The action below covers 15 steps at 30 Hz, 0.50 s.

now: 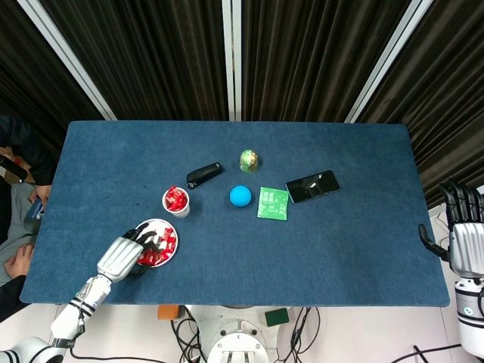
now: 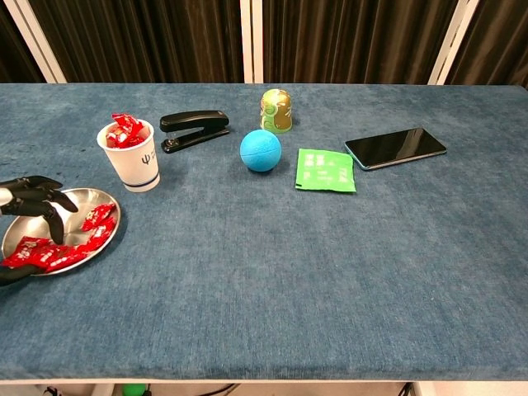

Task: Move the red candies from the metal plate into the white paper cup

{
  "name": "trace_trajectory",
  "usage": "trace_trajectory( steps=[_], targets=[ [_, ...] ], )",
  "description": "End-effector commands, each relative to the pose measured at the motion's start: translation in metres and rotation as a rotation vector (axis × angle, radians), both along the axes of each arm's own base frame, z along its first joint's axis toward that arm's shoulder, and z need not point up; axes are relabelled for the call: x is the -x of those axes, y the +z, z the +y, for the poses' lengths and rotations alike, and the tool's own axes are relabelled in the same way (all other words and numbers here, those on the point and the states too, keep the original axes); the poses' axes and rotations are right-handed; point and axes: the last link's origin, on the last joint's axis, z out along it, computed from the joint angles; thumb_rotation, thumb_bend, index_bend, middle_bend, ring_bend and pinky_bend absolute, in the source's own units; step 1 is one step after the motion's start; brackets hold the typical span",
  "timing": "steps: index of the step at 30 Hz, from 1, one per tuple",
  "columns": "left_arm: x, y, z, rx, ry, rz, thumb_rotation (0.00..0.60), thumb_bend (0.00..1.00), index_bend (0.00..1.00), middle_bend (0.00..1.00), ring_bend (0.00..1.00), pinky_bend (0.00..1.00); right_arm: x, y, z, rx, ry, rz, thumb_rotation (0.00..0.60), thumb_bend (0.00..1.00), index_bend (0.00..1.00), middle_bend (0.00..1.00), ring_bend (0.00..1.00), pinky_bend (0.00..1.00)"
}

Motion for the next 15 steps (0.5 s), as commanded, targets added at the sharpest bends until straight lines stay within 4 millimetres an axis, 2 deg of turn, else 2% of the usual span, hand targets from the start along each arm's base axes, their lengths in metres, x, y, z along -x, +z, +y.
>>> trace_trajectory(
  steps=[1, 15],
  targets=[
    [-0.0001, -0.0002, 0.0017, -0.004, -0.002, 0.003, 0.6, 0.3, 0.42, 0.19, 0.03, 0.22, 0.0002, -0.0002, -0.0001, -0.001, -0.001, 0.0, 0.6, 0.34, 0.0, 0.0, 0.0, 0.0],
    [0.0029, -0.0019, 0.0091, -0.011, 0.001, 0.068, 0.6, 0.31, 0.43, 0.19, 0.03, 0.22, 0.0002, 0.0003, -0.0011, 0.001, -0.003, 0.0, 0.6, 0.34, 0.0, 0.0, 0.0, 0.0]
  ],
)
